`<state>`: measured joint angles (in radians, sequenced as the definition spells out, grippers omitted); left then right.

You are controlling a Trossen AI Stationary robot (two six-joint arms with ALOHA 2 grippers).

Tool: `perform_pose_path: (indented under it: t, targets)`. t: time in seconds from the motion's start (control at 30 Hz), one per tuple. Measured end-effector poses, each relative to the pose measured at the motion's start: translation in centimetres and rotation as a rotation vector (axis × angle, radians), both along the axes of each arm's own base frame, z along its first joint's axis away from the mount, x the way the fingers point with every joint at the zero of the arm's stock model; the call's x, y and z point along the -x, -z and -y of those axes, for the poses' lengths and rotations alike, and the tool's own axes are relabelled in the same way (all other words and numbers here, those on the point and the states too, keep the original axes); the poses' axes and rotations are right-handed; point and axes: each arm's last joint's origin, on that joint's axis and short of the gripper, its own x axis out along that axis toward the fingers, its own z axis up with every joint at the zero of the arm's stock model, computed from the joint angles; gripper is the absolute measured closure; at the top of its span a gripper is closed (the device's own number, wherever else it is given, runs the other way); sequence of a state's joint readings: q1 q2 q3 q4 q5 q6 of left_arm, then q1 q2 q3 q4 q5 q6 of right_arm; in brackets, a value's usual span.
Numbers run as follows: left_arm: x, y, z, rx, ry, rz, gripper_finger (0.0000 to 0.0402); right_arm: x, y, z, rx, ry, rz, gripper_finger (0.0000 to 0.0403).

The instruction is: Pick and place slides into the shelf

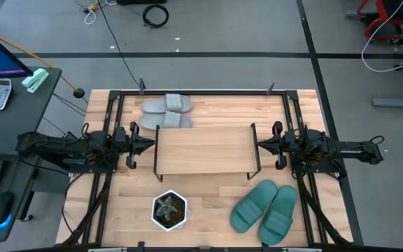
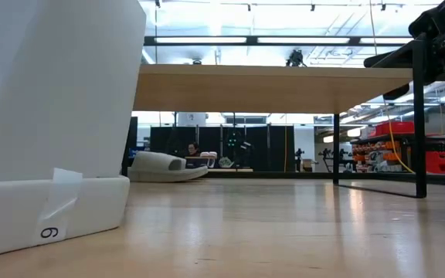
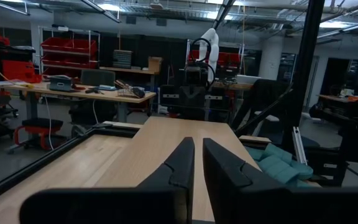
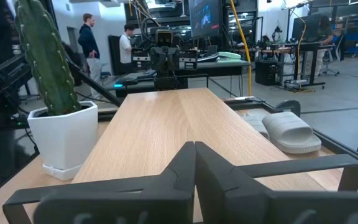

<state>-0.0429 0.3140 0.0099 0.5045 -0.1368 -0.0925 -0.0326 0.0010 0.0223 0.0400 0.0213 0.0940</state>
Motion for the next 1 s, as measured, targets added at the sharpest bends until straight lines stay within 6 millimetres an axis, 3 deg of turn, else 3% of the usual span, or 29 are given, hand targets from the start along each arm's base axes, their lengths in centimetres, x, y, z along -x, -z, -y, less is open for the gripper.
perform_pose_path:
  t: [1.0]
  targets:
    - [0.0,0.0,0.0,0.0,0.0,0.0,0.0372,0.0,0.01,0.0,0.0,0.0,-0.001,0.0389]
